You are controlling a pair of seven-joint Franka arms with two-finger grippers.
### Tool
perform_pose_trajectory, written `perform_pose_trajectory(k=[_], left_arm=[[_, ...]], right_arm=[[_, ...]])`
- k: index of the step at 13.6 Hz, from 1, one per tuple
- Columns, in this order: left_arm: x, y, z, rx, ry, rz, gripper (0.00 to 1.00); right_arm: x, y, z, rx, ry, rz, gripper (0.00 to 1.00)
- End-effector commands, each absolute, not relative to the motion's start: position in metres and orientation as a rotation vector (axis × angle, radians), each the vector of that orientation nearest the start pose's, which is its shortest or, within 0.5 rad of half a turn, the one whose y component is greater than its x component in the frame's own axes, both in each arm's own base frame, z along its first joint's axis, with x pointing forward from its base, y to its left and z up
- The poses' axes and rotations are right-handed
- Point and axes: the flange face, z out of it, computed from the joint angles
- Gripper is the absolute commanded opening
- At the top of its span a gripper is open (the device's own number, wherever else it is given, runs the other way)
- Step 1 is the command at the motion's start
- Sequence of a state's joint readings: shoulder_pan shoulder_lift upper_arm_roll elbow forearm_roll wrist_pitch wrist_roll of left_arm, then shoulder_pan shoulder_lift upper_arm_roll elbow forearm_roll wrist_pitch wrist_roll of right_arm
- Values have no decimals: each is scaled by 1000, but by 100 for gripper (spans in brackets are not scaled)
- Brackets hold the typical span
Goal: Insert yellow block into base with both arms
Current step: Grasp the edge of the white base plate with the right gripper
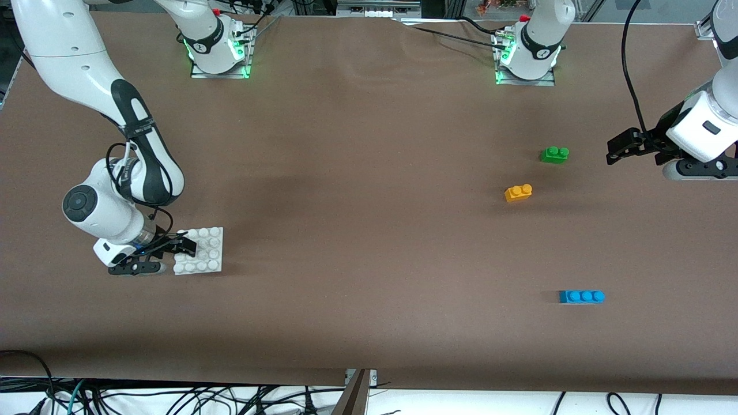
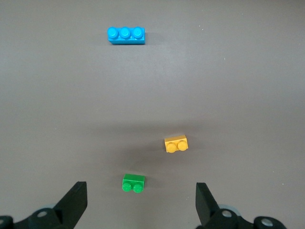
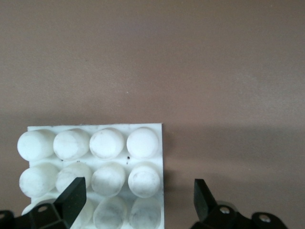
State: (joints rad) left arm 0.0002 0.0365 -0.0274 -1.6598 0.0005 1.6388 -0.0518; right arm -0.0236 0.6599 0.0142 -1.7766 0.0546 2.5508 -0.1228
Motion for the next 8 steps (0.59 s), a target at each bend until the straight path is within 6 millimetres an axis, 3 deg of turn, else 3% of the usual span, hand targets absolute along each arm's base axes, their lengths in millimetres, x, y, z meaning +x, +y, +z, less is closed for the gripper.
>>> perform_pose_trajectory(k=[1, 8], left_arm=[[569, -14, 573, -3130, -6, 98, 100], [569, -14, 573, -3130, -8, 98, 100]], right_arm=[[674, -7, 193, -3086, -89, -223, 100], [671, -3, 179, -3079, -87, -235, 99]])
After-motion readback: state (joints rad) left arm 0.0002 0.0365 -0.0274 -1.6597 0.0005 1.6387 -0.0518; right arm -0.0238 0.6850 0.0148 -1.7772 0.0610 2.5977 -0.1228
